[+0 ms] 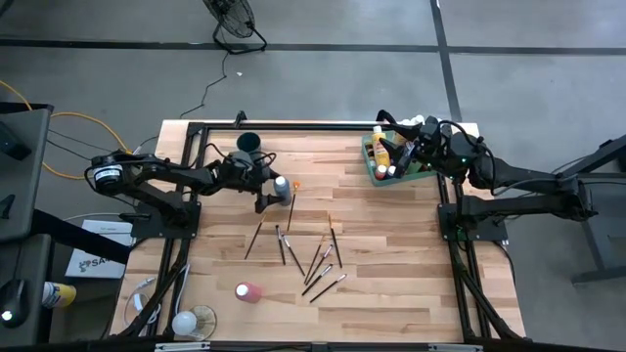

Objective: Pick & Place Paint Supplies
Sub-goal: Put the big dark green paint bottle into the green bin

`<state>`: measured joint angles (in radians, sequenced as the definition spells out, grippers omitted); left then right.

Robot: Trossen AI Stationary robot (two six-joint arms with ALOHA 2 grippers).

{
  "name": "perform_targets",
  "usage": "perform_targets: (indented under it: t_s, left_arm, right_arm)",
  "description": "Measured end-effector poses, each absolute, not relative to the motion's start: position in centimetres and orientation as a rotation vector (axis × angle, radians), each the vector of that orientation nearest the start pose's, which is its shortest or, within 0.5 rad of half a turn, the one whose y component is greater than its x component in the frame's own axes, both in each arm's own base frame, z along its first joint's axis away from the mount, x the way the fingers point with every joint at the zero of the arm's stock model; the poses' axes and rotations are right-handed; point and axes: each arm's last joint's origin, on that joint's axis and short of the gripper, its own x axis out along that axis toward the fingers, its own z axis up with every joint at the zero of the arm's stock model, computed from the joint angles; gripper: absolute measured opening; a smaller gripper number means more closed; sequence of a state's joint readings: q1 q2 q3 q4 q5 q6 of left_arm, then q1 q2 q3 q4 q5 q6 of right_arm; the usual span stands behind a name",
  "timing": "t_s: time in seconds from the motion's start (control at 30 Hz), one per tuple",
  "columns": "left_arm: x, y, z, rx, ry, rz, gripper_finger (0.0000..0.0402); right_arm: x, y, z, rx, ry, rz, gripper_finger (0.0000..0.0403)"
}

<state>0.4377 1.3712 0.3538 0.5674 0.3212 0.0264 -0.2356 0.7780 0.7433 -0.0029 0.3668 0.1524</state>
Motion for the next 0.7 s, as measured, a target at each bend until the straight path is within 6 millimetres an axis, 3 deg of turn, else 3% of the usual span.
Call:
perform_targets:
  t_s: [0.17,0.53,0.7]
  left_arm:
    - [21.58,9.07,14.53,-0.148,0.405,0.108,0.0351]
    - [21.63,9.03,14.65,-0.24,0.386,0.103,0.0206]
    - [21.88,9.14,15.03,-0.242,0.368,0.101,0.017]
  right_arm:
    - [16.64,-5.06,33.67,0.153,-0.01,-0.604,0.026]
    - [16.61,-5.11,33.68,0.182,-0.022,-0.623,0.026]
    - [16.61,-5.11,33.68,0.182,-0.022,-0.623,0.026]
